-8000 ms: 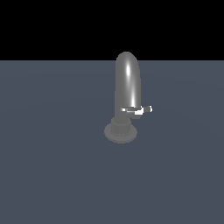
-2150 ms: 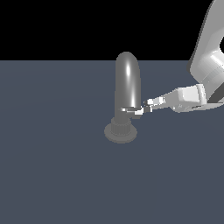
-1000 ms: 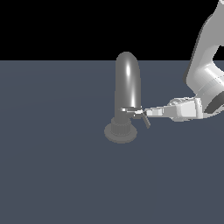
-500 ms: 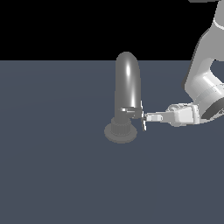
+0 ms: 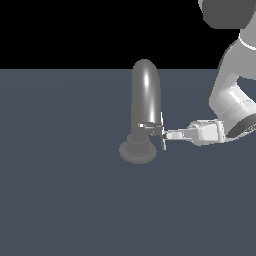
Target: Turn on the faucet by rotating a designated handle.
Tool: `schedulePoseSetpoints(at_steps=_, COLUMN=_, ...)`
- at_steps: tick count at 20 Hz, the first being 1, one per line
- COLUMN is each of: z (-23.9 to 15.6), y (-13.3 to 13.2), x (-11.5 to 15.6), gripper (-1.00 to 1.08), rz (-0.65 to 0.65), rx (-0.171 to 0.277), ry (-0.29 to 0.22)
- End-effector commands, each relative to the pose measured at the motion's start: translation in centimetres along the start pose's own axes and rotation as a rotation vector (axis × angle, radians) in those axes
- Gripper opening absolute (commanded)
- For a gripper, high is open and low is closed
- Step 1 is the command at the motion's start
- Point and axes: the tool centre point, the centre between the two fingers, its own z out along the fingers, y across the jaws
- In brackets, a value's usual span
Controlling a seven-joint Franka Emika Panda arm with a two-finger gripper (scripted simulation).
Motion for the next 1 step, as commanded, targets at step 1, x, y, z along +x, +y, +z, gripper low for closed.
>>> schedulePoseSetpoints(at_steps=1, z=0.43, y=-3.22, x=4.01, gripper=-1.0, rz=0.031, rx=0.059, ry=0.006)
